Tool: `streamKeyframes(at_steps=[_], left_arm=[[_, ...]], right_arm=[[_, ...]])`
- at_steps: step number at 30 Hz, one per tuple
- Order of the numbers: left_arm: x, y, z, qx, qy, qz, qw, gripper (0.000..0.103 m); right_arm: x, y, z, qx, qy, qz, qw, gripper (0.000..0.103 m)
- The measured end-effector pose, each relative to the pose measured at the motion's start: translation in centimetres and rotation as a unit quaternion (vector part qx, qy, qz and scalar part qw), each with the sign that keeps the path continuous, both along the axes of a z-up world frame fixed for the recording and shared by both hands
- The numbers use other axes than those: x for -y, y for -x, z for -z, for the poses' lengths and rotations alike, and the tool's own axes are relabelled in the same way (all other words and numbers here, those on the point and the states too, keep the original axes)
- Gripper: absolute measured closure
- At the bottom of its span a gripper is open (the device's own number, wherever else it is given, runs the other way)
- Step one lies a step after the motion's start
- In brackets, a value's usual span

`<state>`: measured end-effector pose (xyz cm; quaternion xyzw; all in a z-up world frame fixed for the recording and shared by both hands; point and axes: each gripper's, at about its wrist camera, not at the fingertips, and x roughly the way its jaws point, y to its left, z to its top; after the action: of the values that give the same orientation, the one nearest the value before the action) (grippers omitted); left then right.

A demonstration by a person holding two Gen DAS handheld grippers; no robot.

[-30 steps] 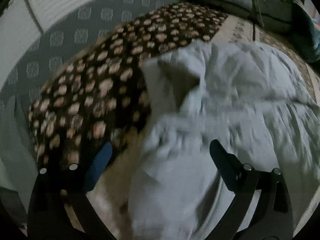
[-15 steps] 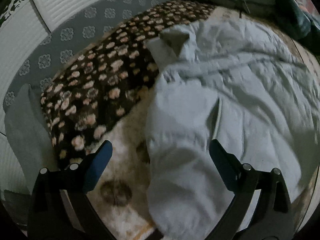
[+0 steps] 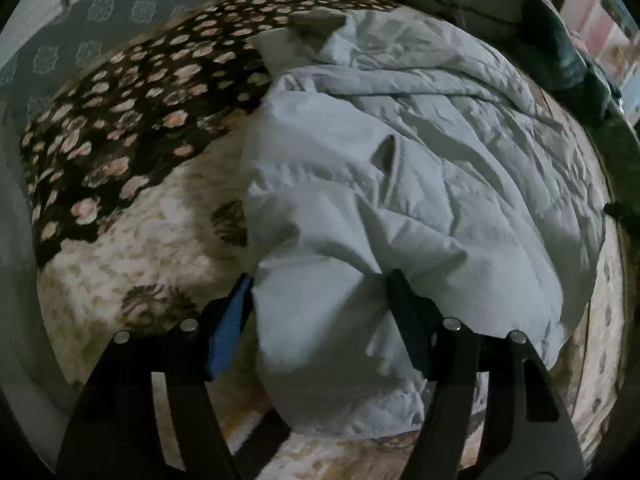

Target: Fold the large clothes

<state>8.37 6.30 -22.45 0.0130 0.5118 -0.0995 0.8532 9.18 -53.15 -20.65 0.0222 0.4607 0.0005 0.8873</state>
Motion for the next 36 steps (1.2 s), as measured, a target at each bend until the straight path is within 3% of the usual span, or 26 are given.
streamKeyframes(at_steps=[10,13,17,21,26,28,30,32,34,36], left_arm=[[0.5,0.0,0.2,-0.008,0.001,0.004,1.0000,0.036],[0.8,-0.1,0.4,-0.007,-0.009,0.014,0.9998,0.036],[1.2,-0.4,0.4,-0.018,-0.012,0.028,0.9994,0.036],[1.6,-0.5,0.3,-0.026,-0.025,0.042,0.9985,0.036],[2.4,-0.8,0.2,-0.031,-0.034,0.042,0.9981,0.034],[2.9,-0.8,0.3,-0.028,-0.047,0.041,0.9977,0.037],[3.7,-0.7,0.3,-0.021,-0.065,0.049,0.9965,0.046],[4.5,-0.3,-0.2,-0.011,-0.084,0.064,0.9944,0.062],[4.6,-0.1,-0.8,-0.005,-0.095,0.073,0.9928,0.077],[4.2,-0.4,-1.3,-0.010,-0.089,0.070,0.9935,0.080]], right_arm=[[4.0,-0.3,1.6,-0.016,-0.020,0.002,1.000,0.019],[5.1,-0.9,3.3,-0.045,-0.061,-0.008,0.997,0.019],[4.8,-0.9,5.0,-0.053,-0.064,-0.049,0.995,0.018],[5.0,-1.8,5.7,-0.055,-0.076,-0.041,0.995,0.012],[4.3,-3.1,6.4,-0.059,-0.072,-0.043,0.995,0.012],[4.3,-3.2,6.5,-0.063,-0.078,-0.042,0.994,0.019],[3.9,-2.8,6.1,-0.056,-0.080,-0.050,0.994,0.051],[3.4,-2.1,5.1,-0.045,-0.085,-0.063,0.993,0.073],[2.9,-1.5,4.4,-0.040,-0.070,-0.072,0.994,0.080],[2.5,-1.3,3.9,-0.038,-0.055,-0.077,0.995,0.083]])
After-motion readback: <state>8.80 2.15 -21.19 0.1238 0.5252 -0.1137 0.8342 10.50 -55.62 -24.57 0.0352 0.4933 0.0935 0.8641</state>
